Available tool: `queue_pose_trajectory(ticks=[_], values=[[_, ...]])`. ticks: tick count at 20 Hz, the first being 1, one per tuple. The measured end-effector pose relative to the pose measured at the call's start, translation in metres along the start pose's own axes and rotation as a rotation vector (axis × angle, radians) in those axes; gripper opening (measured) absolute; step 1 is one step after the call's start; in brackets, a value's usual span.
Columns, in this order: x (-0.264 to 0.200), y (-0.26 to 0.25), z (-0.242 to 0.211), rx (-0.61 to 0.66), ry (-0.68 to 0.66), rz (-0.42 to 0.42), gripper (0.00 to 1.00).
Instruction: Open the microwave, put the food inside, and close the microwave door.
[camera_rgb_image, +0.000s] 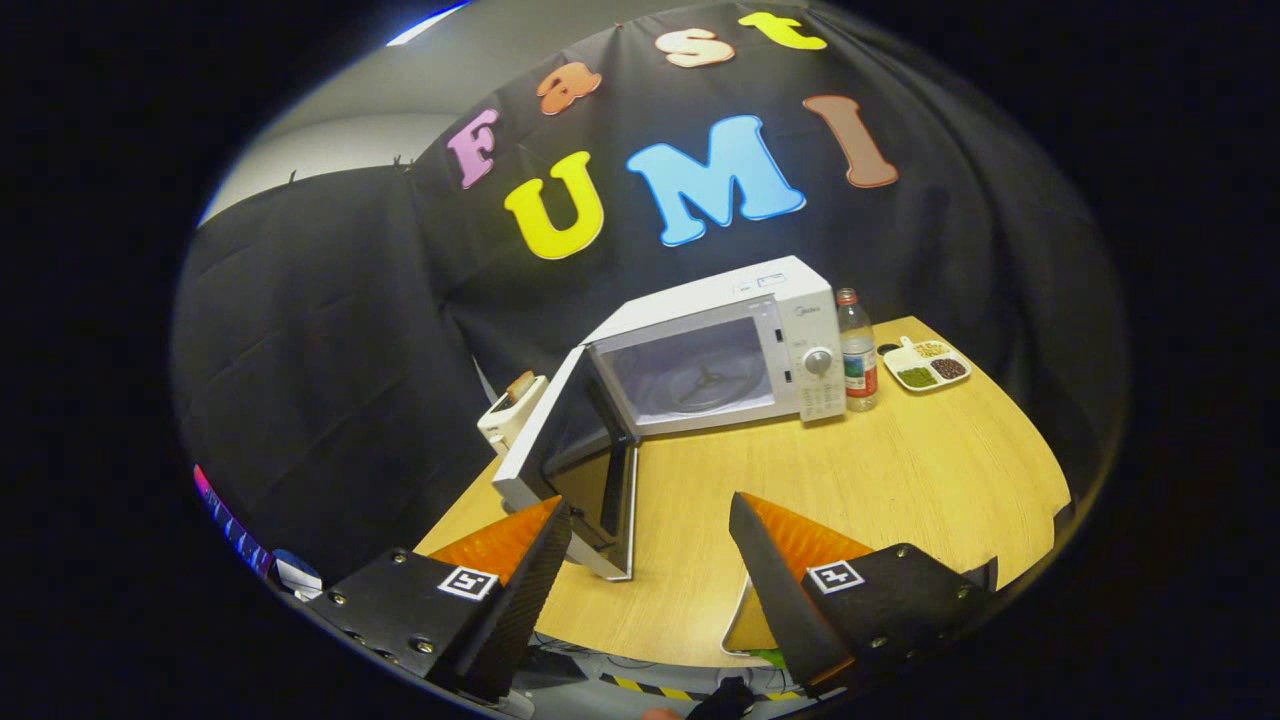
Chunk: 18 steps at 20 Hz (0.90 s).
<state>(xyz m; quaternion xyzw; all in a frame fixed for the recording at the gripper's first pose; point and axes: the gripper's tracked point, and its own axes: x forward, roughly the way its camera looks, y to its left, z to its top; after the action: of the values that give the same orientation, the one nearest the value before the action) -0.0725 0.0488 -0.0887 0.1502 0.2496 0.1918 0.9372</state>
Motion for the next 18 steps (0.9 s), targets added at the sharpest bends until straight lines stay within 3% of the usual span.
queue_pose_trajectory(ticks=[11,18], values=[[0.003,-0.108,-0.060,0.165,0.175,-0.147,0.97],[0.005,-0.122,-0.107,0.323,0.311,-0.142,0.97]])
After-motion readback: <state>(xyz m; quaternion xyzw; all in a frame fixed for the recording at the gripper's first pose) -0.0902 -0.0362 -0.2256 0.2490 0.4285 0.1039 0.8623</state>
